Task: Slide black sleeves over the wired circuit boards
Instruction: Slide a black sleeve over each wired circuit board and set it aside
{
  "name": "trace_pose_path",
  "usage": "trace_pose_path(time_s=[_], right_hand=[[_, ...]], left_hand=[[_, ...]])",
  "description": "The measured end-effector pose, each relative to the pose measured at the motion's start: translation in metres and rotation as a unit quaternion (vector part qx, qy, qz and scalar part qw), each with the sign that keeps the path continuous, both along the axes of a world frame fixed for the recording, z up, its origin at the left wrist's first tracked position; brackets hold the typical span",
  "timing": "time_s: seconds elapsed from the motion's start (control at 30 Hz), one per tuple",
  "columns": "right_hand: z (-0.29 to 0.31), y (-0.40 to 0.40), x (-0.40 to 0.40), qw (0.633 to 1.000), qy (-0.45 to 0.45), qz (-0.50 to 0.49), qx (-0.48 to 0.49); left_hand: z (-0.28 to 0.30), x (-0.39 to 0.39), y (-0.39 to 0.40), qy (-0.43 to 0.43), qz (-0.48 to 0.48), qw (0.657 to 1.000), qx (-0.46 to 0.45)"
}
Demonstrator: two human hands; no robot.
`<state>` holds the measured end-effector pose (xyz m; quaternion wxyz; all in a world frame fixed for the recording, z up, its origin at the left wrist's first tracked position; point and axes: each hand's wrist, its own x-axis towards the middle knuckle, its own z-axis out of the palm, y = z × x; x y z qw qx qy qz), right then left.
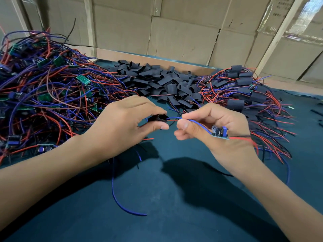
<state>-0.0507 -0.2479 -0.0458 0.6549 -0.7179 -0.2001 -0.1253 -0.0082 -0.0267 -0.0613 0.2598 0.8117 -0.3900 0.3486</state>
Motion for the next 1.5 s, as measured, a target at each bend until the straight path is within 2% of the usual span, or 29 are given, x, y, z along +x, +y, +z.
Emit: trace_pose_path(time_s=[0.1,0.2,0.33,0.47,0.67,0.77,0.9,1.1,1.3,1.5], right_hand=[[-0.007,0.008,-0.001,0.999,0.021,0.038,0.005],[-0.013,0.013,-0.001,0.997,0.049,0.051,0.001],[-0.007,0.01,0.005,0.987,0.108,0.042,0.108],[0.003,0.0,0.008,0.969,0.128,0.072,0.197],[0.004,-0.008,0.011,0.974,0.131,0.035,0.179],[0.002,-0.004,0.01,0.971,0.133,0.049,0.192],[0.003,-0.003,0.008,0.97,0.13,0.072,0.194],[-0.003,0.002,0.006,0.986,0.09,0.038,0.134],[-0.01,0.004,0.001,0.997,-0.057,-0.039,0.02],[-0.013,0.008,0.001,0.989,-0.13,-0.064,-0.007]], left_hand=[[0.0,0.0,0.0,-0.049,-0.012,0.997,0.062],[-0.001,0.001,-0.001,-0.044,-0.012,0.997,0.069],[0.001,0.006,0.007,-0.008,0.017,0.999,0.044],[0.0,0.013,0.016,0.014,0.059,0.997,0.039],[0.005,0.011,0.017,-0.033,0.061,0.996,0.063],[0.006,0.009,0.014,-0.069,0.056,0.992,0.091],[0.005,0.006,0.008,-0.08,0.037,0.993,0.075],[0.006,0.0,0.001,-0.079,0.014,0.995,0.055],[0.004,-0.001,-0.006,-0.07,-0.008,0.996,0.059],[0.004,-0.003,-0.009,-0.066,-0.015,0.996,0.063]])
